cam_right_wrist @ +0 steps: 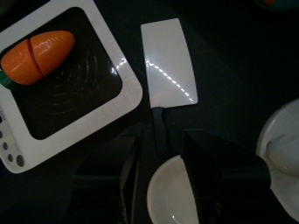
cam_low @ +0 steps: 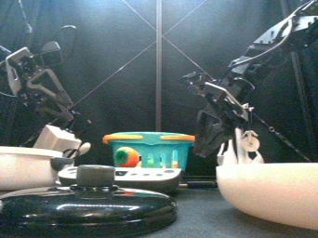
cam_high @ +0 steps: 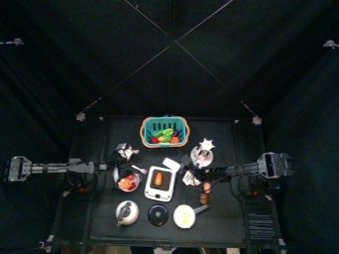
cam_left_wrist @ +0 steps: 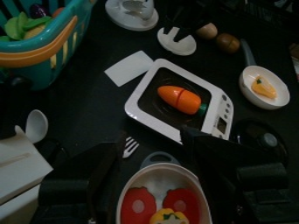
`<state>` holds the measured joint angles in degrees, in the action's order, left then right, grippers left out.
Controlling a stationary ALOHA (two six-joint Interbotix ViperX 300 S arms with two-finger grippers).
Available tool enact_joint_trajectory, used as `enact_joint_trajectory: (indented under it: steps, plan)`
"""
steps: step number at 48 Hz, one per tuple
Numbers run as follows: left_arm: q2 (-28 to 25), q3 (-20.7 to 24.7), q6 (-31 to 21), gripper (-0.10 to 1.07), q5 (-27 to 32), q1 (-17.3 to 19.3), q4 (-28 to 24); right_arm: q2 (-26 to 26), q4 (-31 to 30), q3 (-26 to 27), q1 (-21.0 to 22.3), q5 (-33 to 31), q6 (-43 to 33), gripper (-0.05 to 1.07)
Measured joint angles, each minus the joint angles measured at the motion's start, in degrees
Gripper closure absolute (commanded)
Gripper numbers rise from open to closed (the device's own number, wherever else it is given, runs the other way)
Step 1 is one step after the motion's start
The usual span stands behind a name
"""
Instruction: Grab cleaver handle
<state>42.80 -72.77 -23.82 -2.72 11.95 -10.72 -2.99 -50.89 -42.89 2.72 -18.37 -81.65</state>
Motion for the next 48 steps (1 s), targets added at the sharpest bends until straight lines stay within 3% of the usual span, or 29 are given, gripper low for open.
enact_joint_trajectory:
  steps: [12, 48]
  plan:
    - [0.0, 0.0, 0.1, 0.09, -0.2, 2.1, 0.0, 0.0, -1.4, -1.6, 3.1, 4.5, -0.1, 0.17]
    - [0.0, 0.0, 0.1, 0.08, -0.2, 3.0, -0.1, 7.7, -4.1, -1.8, 2.2, 5.2, -0.1, 0.17]
